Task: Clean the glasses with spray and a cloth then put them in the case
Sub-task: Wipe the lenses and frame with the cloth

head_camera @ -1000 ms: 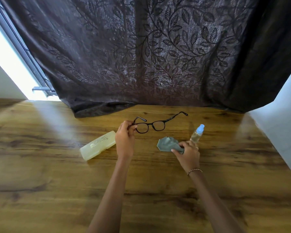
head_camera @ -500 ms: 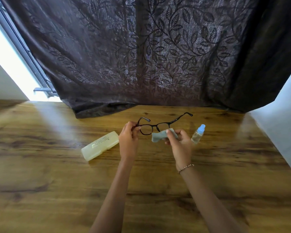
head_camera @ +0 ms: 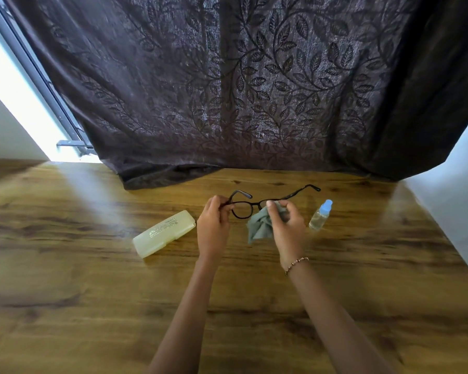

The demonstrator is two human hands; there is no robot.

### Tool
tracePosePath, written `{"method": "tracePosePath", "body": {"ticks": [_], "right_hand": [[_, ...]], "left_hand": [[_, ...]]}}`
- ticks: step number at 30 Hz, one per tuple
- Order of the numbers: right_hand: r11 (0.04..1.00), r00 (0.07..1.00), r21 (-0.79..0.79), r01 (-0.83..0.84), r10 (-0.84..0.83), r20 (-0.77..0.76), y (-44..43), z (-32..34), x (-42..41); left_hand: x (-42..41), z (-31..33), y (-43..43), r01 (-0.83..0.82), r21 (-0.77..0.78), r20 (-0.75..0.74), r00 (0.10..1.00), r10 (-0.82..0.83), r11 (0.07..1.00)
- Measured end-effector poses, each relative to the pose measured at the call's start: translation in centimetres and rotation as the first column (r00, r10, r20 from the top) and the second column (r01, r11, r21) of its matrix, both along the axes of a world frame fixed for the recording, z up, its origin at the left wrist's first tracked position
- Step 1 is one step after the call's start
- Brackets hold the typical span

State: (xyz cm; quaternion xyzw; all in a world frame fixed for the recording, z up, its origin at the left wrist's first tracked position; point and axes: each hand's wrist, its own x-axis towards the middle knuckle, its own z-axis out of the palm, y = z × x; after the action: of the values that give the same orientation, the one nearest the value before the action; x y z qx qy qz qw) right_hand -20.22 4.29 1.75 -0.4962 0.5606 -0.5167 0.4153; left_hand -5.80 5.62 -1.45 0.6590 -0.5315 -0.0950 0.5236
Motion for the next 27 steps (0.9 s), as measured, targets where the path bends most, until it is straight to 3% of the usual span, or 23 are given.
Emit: {"method": "tracePosePath", "body": {"ticks": [3,6,11,16,21,23,27], "right_hand": [[0.98,0.98,0.186,-0.069,0.031,0.196,-0.2,-0.1,-0.4],[0.971,0.976,0.184,-0.153,0.119,0.185,-0.2,-0.2,-0.9],[0.91,0.908,0.201,-0.362,0.296,0.296,-0.2,-0.1,-1.5],[0.922,0.93,0.174,-0.346,0.312,0.194,-0.2,-0.2,-1.8],[0.962,0.955,0.048,-0.27,0.274,-0.112,-0.2,0.2,-1.6],[0.961,0.955,0.025,-0.277,0.278,-0.101,-0.2,0.5,-1.6],[0.953,0.966,0.164,-0.255,0.243,0.088,-0.4,0.6,-1.4]], "left_hand": [[-0.1,0.0,0.1,0.009,-0.007,-0.003,1.0,-0.009,1.0],[-0.1,0.1,0.0,0.01,0.002,-0.01,1.0,-0.01,1.0],[0.0,0.3,0.1,0.009,-0.014,-0.001,1.0,-0.009,1.0],[0.3,0.2,0.1,0.004,0.005,-0.02,1.0,-0.004,1.0],[0.3,0.2,0.0,-0.003,0.012,-0.007,1.0,0.003,1.0],[0.3,0.1,-0.1,-0.002,0.014,-0.007,1.0,0.002,1.0],[0.3,0.1,-0.1,0.005,0.018,-0.015,1.0,-0.005,1.0]]}}
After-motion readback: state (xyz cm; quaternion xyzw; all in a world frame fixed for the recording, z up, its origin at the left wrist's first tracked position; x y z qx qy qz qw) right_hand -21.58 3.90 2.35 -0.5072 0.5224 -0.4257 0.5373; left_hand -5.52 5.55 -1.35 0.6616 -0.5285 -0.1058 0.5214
